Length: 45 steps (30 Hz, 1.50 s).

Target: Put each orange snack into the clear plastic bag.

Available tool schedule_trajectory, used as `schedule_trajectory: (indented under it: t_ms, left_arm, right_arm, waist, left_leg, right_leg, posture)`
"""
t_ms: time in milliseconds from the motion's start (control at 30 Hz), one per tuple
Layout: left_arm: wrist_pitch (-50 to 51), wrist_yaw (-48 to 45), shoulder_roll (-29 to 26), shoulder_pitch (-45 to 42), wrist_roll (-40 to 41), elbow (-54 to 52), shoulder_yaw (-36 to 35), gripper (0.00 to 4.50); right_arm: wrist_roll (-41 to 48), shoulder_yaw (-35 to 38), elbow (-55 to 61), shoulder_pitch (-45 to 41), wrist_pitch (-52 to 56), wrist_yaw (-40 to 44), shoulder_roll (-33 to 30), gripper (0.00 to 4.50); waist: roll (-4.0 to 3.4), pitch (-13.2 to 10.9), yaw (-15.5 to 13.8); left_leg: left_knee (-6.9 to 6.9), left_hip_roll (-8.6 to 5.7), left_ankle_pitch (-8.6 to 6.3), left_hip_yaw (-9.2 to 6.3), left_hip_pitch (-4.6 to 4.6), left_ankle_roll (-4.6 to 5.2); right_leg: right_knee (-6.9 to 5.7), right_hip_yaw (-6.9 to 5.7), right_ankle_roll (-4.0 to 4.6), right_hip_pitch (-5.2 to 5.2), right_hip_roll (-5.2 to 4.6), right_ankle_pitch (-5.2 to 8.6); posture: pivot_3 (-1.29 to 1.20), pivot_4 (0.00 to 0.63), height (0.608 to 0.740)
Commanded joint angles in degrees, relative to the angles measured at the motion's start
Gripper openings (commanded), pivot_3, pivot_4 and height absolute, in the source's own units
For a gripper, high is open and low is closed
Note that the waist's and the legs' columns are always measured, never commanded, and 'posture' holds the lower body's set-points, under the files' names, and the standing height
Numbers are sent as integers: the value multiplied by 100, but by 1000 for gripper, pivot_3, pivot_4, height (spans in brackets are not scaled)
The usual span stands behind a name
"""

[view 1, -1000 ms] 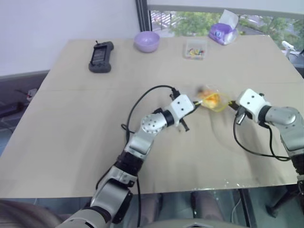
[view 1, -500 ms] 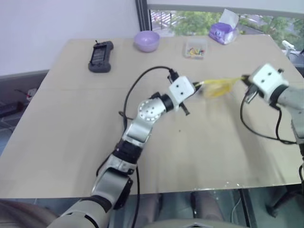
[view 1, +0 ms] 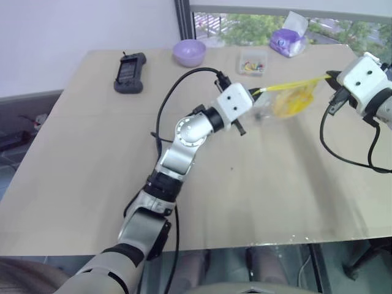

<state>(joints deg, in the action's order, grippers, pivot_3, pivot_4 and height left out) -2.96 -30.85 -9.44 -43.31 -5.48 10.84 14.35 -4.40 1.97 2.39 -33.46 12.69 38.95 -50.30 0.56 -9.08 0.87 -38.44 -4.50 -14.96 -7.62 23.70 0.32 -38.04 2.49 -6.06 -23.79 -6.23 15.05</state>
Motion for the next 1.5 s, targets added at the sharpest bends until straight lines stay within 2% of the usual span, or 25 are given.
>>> schedule_trajectory:
  t_ms: [33,133,167,233,400,633,900,1233,1333,1433,1500]
  left_arm:
    - [13,-5,68,149,40,-90,55,0]
    - [7,7,99,233,3,-55,76,0]
    - [-6,1,97,244,-7,-34,82,0]
    - [-28,-36,84,260,-12,-2,100,0]
    - [-168,-352,-69,349,10,-88,265,0]
    - [-292,-571,-177,410,10,-198,373,0]
    - [-320,-603,-189,411,-13,-318,445,0]
    - [-393,-618,-268,413,-79,-472,500,0]
    - [-418,-614,-297,444,-118,-496,519,0]
    - [-429,-617,-300,474,-149,-524,527,0]
    - [-434,-617,-297,485,-160,-536,534,0]
  right_arm:
    - [297,96,580,277,229,512,-189,295]
    - [367,6,922,594,356,999,-449,1274]
    - [376,-39,1027,668,391,1150,-547,1946]
    - [508,-72,1253,714,526,1402,-656,2823]
    - [739,-225,1708,211,776,1922,-831,2823]
    - [675,-776,1724,-574,874,1985,-440,2823]
    - [702,-1188,1733,-720,857,2193,-150,2823]
    - [544,-1361,1583,-814,643,2156,136,2823]
    - [508,-1339,1505,-843,550,2139,169,1979]
    - [458,-1330,1450,-865,492,2111,208,621]
    - [400,-1348,1413,-873,447,2102,217,621]
  waist:
    - [0,0,0]
    - [0,0,-4]
    - [0,0,-5]
    - [0,0,-2]
    - [0,0,19]
    - [1,0,-8]
    - [1,0,-11]
    - [1,0,-4]
    - [1,0,-4]
    - [1,0,-2]
    - [0,0,-2]
  left_leg:
    - [0,0,0,0,0,0]
    - [-4,-1,0,0,1,0]
    - [-5,-1,0,-1,1,0]
    - [-6,-1,0,-1,0,0]
    - [-6,1,0,1,-2,0]
    - [-7,2,0,-3,-1,0]
    - [-7,-1,0,-8,3,0]
    - [-8,-1,0,-7,2,0]
    - [-8,-2,0,-8,2,0]
    - [-8,-2,0,-8,2,0]
    - [-8,-1,0,-8,2,0]
  right_leg:
    - [0,0,0,0,0,0]
    - [-3,0,0,0,0,0]
    - [-4,0,0,1,0,0]
    - [-4,-1,0,1,0,0]
    - [-5,0,0,1,0,0]
    - [-3,-4,0,3,0,0]
    - [-1,-7,0,2,-2,0]
    - [-4,-6,0,1,-2,0]
    - [-3,-7,0,1,-2,0]
    - [-3,-7,0,1,-2,0]
    - [-4,-7,0,1,-2,0]
  posture:
    - [0,150,740]
    - [0,150,740]
    - [0,150,740]
    - [0,150,740]
    - [0,150,740]
    - [0,150,740]
    - [0,150,740]
    - [0,150,740]
    - [0,150,740]
    - [0,150,740]
    - [0,150,740]
